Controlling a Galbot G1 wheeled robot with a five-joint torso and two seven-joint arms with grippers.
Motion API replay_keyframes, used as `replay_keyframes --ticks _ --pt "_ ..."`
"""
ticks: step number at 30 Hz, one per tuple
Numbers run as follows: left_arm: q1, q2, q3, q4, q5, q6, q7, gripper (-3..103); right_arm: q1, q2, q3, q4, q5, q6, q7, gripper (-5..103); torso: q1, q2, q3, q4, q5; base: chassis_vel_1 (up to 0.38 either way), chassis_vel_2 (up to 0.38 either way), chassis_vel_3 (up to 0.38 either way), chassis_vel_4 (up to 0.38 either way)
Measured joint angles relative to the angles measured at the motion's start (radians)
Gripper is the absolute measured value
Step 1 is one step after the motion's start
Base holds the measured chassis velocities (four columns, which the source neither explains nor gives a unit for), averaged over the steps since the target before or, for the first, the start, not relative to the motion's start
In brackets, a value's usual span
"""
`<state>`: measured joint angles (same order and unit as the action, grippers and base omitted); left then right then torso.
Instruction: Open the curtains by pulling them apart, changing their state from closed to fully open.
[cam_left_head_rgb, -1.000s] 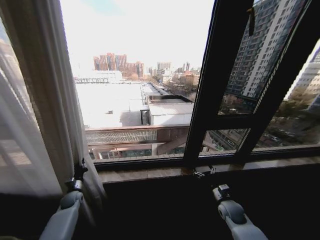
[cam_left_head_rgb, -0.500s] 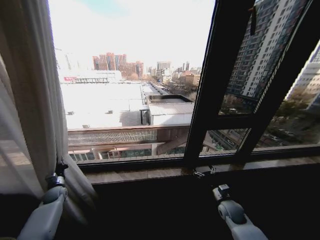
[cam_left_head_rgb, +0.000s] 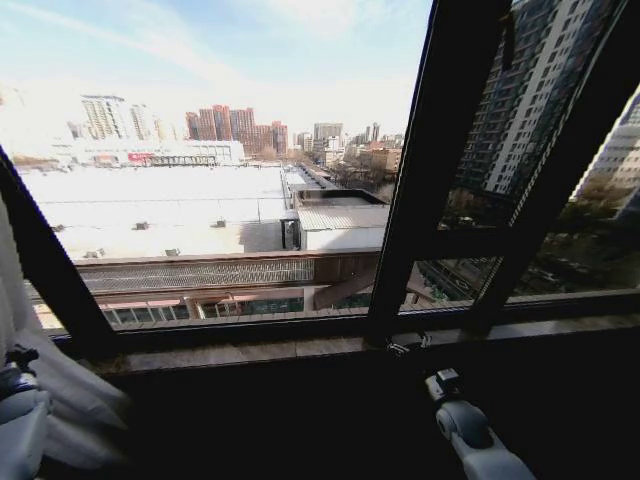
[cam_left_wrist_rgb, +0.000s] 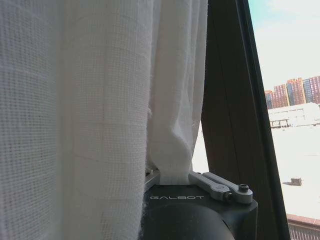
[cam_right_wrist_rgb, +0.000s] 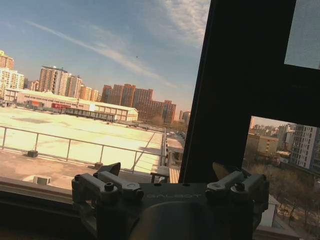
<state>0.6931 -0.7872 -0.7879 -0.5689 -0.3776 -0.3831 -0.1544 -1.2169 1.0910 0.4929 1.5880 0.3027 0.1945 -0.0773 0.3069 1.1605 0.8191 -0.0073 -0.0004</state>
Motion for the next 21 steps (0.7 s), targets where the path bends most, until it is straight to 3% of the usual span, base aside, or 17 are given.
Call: replay_keyframes --ticks 4,7,11,13,16,19,21 --pt "0.010 -0.021 0.005 -0.034 0.000 0.006 -0.031 -3 0.000 0.000 0.000 0.000 0.000 0.000 0.000 100 0.000 0.000 0.000 -0.0004 0.0000 0.000 0.000 0.000 0.000" --pt "0.018 -0.031 0.006 -0.059 -0.004 0.020 -0.048 6 0.000 0.000 0.000 0.000 0.000 0.000 0.000 100 0.000 0.000 0.000 -0.0004 0.0003 0.000 0.000 0.000 0.000" --pt "0.065 -0.064 0.003 -0.161 -0.011 0.049 -0.053 28 0.000 0.000 0.000 0.000 0.000 0.000 0.000 100 0.000 0.000 0.000 -0.0002 0.0006 0.000 0.000 0.000 0.000" --pt "0.075 -0.071 0.002 -0.178 -0.011 0.054 -0.053 28 0.000 0.000 0.000 0.000 0.000 0.000 0.000 100 0.000 0.000 0.000 -0.0002 0.0006 0.000 0.000 0.000 0.000" --pt "0.146 -0.121 -0.013 -0.290 -0.009 0.095 -0.053 43 0.000 0.000 0.000 0.000 0.000 0.000 0.000 100 0.000 0.000 0.000 -0.0003 0.0007 0.000 0.000 0.000 0.000" --pt "0.192 -0.156 -0.020 -0.373 -0.007 0.123 -0.053 49 0.000 0.000 0.000 0.000 0.000 0.000 0.000 100 0.000 0.000 0.000 0.0001 0.0003 0.000 0.000 0.000 0.000" --pt "0.235 -0.200 -0.025 -0.465 0.006 0.142 -0.053 60 0.000 0.000 0.000 0.000 0.000 0.000 0.000 100 0.000 0.000 0.000 0.0000 0.0006 0.000 0.000 0.000 0.000"
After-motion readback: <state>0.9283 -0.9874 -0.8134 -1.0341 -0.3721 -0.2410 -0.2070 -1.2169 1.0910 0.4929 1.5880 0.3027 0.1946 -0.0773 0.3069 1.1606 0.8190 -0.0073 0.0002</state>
